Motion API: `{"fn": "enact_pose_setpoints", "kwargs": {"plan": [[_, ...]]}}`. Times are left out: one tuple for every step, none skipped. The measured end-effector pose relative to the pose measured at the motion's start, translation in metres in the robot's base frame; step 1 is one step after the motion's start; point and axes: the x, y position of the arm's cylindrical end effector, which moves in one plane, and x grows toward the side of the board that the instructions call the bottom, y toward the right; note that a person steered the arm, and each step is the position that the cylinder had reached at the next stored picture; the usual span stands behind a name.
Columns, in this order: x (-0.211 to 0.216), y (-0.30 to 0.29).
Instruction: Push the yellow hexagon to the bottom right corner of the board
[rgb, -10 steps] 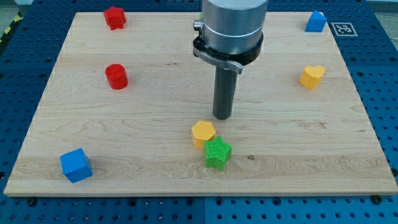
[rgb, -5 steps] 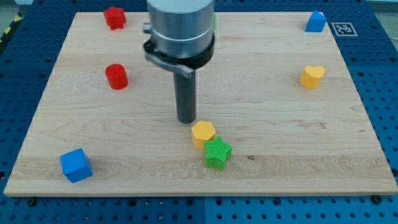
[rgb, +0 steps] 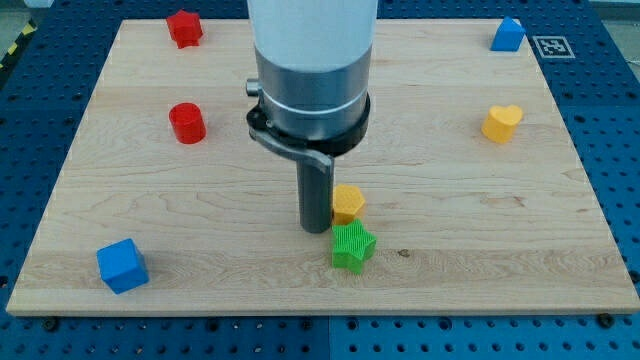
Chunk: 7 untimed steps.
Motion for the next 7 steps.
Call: {"fn": "enact_pose_setpoints", "kwargs": {"plan": [[-0.008,0.0],[-0.015,0.011],[-0.018,0.04],[-0.019,0.079],[-0.039,0.109],[-0.05,0.133],[-0.05,0.159]]}}
